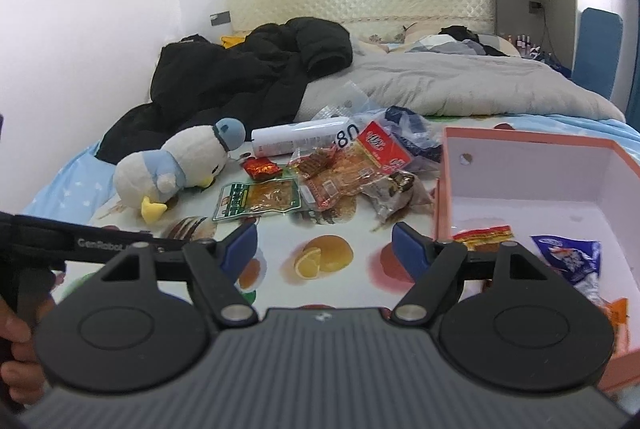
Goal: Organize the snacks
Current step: 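Withdraw both tools from the box back toward the snack pile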
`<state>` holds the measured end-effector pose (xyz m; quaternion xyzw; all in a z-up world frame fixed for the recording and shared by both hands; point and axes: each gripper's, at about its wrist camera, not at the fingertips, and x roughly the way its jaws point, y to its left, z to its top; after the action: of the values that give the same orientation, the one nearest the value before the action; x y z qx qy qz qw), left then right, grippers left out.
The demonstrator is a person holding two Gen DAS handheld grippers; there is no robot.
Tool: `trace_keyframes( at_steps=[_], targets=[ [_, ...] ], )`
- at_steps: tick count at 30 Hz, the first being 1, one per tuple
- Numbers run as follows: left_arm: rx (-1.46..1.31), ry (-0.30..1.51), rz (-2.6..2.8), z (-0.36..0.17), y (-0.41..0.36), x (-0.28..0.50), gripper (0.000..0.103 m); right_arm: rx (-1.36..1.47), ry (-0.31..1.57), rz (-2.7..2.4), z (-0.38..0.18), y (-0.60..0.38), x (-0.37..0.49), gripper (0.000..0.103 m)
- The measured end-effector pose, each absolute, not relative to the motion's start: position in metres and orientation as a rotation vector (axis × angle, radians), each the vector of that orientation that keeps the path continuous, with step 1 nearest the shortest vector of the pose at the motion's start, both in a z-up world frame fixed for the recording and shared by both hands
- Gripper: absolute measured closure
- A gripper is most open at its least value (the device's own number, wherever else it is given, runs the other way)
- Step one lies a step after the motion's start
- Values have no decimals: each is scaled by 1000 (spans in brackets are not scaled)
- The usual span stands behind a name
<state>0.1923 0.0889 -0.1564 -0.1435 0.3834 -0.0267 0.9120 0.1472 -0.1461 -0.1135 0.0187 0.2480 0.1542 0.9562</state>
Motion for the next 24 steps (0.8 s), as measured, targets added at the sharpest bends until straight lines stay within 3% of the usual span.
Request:
trace_keyframes(
  at_steps=[10,17,21,24],
  targets=[
    [-325,822,-25,-200,111,268,33,-22,514,283,-147,-112,196,32],
    [-195,850,-24,-218,107,321,33,-84,526,188,-175,-100,244,32],
    [-130,849,-55,-220,101,347,33,-89,557,123,-194,-99,273,43],
    [-124,853,-50,-226,101,367,33,-92,572,88,-208,-97,290,43]
  ],
)
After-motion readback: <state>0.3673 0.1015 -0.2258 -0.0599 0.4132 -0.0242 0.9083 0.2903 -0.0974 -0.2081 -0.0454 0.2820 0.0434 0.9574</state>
